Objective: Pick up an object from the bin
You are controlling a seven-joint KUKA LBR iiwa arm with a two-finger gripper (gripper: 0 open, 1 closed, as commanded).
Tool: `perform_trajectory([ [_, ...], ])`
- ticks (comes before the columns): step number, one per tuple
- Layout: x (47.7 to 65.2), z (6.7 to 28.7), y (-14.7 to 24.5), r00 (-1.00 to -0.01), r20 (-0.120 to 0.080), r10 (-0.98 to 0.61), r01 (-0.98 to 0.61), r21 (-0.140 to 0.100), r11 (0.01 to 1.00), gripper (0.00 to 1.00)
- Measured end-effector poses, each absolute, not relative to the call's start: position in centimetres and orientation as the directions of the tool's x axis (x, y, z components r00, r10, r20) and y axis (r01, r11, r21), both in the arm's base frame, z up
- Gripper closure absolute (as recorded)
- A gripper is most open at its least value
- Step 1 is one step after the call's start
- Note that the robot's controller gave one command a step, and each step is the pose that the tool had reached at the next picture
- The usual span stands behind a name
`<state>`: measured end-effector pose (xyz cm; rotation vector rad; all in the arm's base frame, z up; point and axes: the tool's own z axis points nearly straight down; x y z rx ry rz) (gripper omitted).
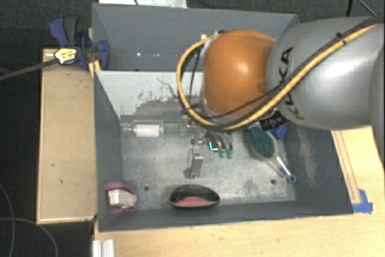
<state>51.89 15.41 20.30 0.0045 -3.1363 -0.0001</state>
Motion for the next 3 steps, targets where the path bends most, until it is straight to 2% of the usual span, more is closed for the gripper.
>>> perform_trajectory([
  [1, 49.1, 13.2, 12.6, -0.997, 0.007, 0.071, 0.071, -0.002, 0.998, 0.00],
  [2, 47.9, 7.3, 14.0, -1.000, 0.002, -0.012, -0.012, 0.007, 1.000, 0.00],
  [3, 47.9, 7.4, 13.8, -1.000, 0.005, -0.005, -0.005, 0.005, 1.000, 1.00],
])
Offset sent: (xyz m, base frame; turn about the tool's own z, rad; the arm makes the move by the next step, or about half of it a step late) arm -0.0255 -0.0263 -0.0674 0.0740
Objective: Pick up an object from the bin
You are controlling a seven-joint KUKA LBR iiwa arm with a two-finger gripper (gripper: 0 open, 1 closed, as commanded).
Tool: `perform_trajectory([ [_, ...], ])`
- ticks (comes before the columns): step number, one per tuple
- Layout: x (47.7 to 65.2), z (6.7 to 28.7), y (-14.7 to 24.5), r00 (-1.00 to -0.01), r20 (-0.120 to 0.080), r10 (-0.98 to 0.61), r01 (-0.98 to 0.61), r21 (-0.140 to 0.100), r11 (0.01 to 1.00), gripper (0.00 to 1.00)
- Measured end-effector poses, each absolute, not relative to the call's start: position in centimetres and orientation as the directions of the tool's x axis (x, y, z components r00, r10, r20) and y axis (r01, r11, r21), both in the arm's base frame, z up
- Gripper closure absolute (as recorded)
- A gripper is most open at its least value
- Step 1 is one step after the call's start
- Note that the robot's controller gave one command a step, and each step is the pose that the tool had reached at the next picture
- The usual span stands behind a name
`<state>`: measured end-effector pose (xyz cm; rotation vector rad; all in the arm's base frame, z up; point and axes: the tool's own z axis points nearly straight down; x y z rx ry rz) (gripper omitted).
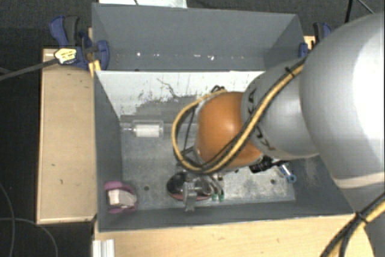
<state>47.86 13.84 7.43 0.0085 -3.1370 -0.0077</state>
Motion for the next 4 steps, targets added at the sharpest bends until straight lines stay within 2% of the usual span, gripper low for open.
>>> perform_trajectory([
  [1, 48.8, 7.4, 14.1, -0.990, 0.002, -0.142, -0.142, 0.002, 0.990, 1.00],
  [2, 49.7, 7.5, 15.4, -0.971, 0.000, 0.237, 0.237, 0.003, 0.971, 1.00],
  [3, 52.7, 20.1, 16.2, -0.968, -0.010, 0.249, 0.249, 0.006, 0.968, 1.00],
  [4, 52.4, 19.6, 16.1, -0.969, -0.002, 0.248, 0.248, 0.001, 0.969, 0.00],
])
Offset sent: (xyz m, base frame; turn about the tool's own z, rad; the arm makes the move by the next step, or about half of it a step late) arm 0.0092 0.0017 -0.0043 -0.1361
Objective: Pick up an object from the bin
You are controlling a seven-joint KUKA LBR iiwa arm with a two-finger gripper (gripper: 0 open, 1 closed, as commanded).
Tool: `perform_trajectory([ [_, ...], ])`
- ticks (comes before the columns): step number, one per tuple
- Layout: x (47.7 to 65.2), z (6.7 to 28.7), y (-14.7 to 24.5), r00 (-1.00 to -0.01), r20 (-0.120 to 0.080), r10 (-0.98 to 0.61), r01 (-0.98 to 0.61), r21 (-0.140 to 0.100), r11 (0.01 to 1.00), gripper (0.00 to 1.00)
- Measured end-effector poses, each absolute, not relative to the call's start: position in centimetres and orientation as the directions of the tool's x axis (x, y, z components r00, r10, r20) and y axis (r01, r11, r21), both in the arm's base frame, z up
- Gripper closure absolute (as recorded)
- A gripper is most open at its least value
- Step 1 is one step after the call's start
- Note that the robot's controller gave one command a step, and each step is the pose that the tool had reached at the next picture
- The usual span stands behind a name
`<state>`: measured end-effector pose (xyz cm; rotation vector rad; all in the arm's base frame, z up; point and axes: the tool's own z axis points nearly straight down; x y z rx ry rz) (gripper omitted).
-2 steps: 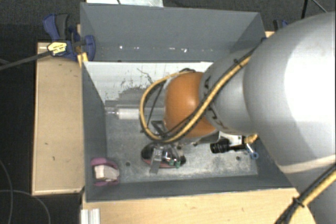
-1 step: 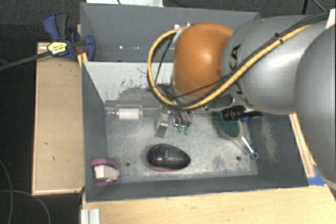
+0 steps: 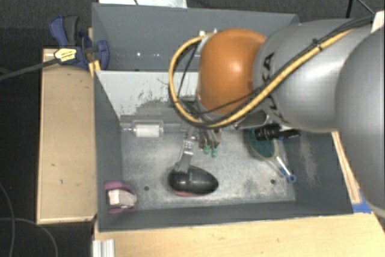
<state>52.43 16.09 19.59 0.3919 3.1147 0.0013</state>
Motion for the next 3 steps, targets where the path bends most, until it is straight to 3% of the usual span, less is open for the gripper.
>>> perform_trajectory([
  [1, 49.1, 8.3, 10.9, -0.997, 0.006, 0.071, 0.071, -0.003, 0.997, 0.00],
  [2, 49.4, 8.8, 11.2, -0.997, -0.005, 0.074, 0.074, 0.002, 0.997, 1.00],
  [3, 54.5, 7.5, 16.1, -0.977, -0.005, -0.211, -0.211, -0.001, 0.977, 1.00],
])
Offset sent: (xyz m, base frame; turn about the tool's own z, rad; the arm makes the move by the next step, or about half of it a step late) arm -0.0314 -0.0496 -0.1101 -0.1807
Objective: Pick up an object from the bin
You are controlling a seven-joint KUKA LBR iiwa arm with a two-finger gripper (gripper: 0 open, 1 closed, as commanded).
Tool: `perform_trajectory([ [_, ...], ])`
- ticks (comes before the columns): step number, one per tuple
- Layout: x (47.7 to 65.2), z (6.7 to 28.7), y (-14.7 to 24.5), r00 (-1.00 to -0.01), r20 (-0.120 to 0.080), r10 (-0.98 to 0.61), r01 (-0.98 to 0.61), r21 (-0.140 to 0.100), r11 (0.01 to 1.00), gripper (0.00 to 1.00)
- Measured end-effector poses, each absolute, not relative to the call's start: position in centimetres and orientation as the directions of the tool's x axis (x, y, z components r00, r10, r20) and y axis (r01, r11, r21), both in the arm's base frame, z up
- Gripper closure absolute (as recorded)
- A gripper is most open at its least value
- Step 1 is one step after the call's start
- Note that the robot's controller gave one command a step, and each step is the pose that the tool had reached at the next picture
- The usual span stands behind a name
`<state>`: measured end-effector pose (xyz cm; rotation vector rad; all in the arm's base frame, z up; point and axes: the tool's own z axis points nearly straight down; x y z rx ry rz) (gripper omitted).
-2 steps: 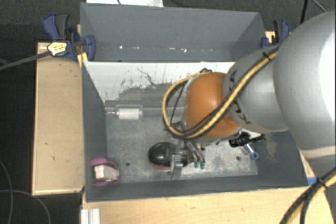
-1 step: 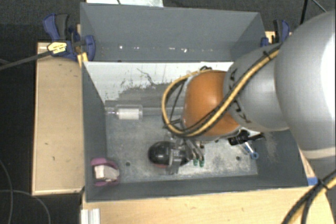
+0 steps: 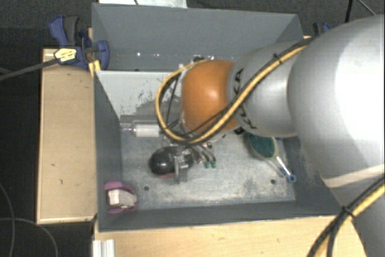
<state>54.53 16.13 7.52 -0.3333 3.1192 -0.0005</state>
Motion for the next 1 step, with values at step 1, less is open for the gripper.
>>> perform_trajectory([
  [1, 53.67, 20.31, 14.58, -0.972, -0.010, -0.234, -0.234, 0.000, 0.972, 1.00],
])
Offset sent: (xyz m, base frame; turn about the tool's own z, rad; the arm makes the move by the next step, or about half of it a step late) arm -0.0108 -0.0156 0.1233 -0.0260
